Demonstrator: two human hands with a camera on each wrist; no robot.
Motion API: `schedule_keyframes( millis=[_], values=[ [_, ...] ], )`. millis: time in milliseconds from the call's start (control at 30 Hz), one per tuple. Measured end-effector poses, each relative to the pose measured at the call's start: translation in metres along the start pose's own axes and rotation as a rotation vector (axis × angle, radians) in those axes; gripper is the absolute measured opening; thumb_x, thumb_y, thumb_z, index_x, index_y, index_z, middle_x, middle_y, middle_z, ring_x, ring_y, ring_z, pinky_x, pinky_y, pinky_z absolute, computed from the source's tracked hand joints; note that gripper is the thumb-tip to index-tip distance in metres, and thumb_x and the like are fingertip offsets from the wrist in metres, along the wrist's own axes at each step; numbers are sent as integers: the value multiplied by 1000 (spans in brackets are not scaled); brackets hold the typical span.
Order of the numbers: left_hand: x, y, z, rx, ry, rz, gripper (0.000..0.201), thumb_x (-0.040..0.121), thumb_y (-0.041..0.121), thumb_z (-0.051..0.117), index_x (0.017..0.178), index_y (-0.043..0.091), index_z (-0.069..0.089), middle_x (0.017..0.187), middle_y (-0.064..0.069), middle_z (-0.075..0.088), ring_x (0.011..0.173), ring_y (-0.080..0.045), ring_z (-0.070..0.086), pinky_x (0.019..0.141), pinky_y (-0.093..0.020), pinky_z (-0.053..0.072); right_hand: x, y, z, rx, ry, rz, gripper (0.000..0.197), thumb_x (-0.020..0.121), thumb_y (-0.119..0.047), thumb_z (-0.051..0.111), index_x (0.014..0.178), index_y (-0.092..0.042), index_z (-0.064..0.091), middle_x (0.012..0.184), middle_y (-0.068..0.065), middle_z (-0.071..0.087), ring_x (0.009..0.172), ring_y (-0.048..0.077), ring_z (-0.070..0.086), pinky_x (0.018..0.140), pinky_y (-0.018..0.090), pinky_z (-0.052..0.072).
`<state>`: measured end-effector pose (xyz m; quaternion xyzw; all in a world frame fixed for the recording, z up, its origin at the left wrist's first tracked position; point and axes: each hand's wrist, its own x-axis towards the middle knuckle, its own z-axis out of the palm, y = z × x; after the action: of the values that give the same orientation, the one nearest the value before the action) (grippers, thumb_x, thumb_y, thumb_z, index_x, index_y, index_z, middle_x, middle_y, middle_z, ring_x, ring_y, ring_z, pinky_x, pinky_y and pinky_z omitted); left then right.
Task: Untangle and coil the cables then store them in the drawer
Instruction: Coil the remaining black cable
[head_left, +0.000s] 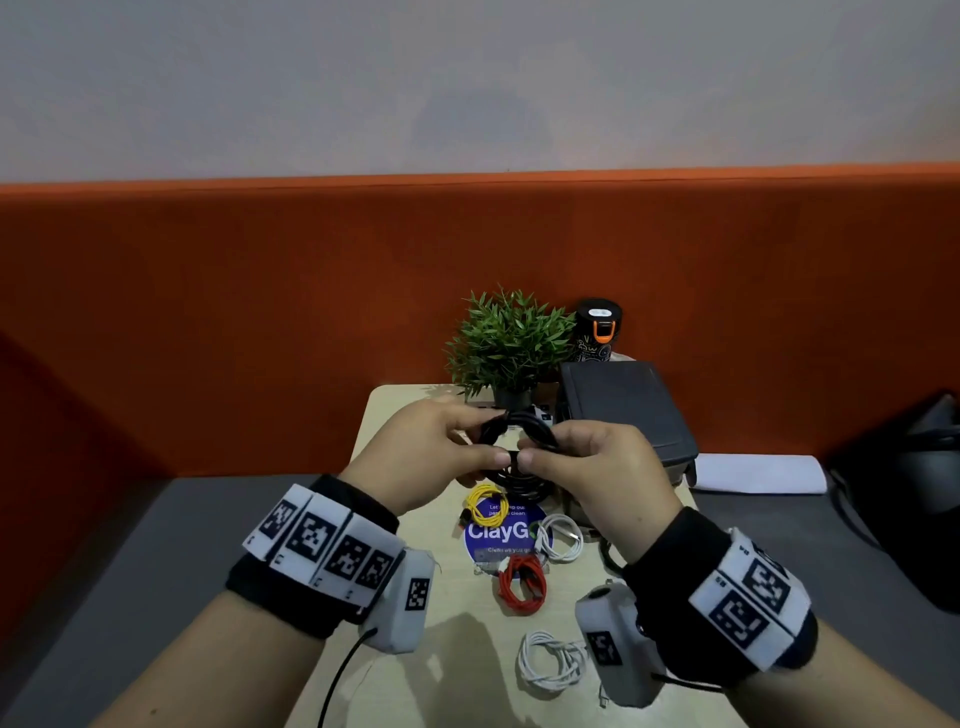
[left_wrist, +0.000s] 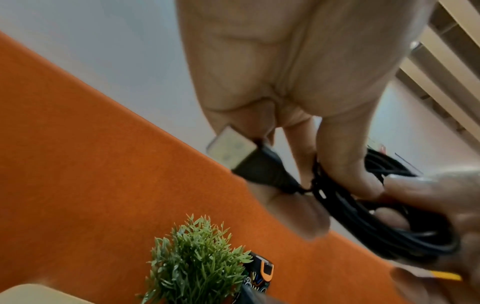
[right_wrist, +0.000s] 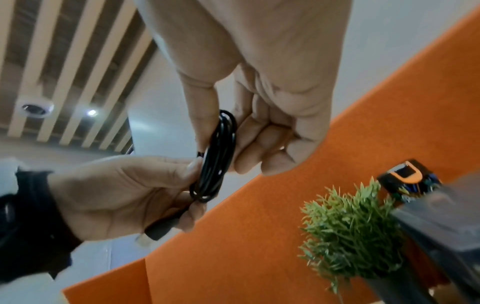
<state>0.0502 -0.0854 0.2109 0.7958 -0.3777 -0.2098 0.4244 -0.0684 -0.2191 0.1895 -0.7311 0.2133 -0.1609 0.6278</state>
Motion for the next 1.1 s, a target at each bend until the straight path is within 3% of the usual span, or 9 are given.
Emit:
schedule_keyframes(
  millis=[100,200,300,467,533,667,867,1033,1100],
  values=[
    [-3,-2,4,-15,12,-95,21,77,14,77,73,34,70,75,4,67,60,-15,65,53,-26,54,2,5,2,-223,9,-66,8,79,-12,75,81,-20,75,74,0,73,73,14,69,72,36,58],
    [-5,-6,7,-180,-1,-230,15,74,6,78,82,19,74,74,-13,72,61,-25,65,58,-32,52,5,9,5,-383,24,-137,6,81,-16,72,86,-16,76,78,2,73,77,17,68,73,40,56],
    [-7,-9,9,-394,-55,-313,19,77,-5,71,94,6,72,72,-13,71,65,-26,69,62,-33,56,6,11,7,-438,36,-170,8,83,-18,70,88,-15,76,79,3,73,77,18,68,72,39,55],
    [-15,-8,6,-678,-182,-305,35,90,-15,39,107,-3,67,99,-23,70,92,-32,70,60,-23,58,11,11,1,-359,91,-99,7,84,-15,70,85,-17,76,73,-3,71,69,11,67,57,21,53],
    [-18,-7,3,-830,-248,-284,49,87,-22,24,109,-4,65,109,-21,68,100,-33,67,72,-27,59,13,12,-1,-265,98,-55,8,84,-9,69,80,-13,75,72,3,71,65,17,69,51,22,53],
    [-25,-9,4,-965,-351,-173,45,87,-20,38,125,-2,55,124,-17,62,115,-28,60,76,-21,56,14,11,-3,-124,98,-10,9,82,-5,69,77,-10,75,69,11,71,63,22,69,52,28,55],
    [-26,-14,17,-900,-206,-40,51,57,-10,76,95,23,77,93,-2,73,82,-18,72,62,-22,56,12,4,3,-33,54,-6,12,81,-2,70,76,-11,75,67,8,71,61,20,66,53,29,54],
    [-23,-18,24,-795,51,49,39,62,-3,70,95,18,76,75,-3,70,44,-17,56,43,-22,46,7,-2,7,23,46,16,21,80,-2,71,67,-18,74,64,7,70,52,18,63,48,26,50],
    [-24,-17,25,-742,158,91,40,62,-4,77,96,16,74,74,0,71,47,-11,52,46,-19,44,4,-3,7,107,33,68,24,79,0,70,64,-18,74,66,8,71,49,20,64,52,31,54]
  ],
)
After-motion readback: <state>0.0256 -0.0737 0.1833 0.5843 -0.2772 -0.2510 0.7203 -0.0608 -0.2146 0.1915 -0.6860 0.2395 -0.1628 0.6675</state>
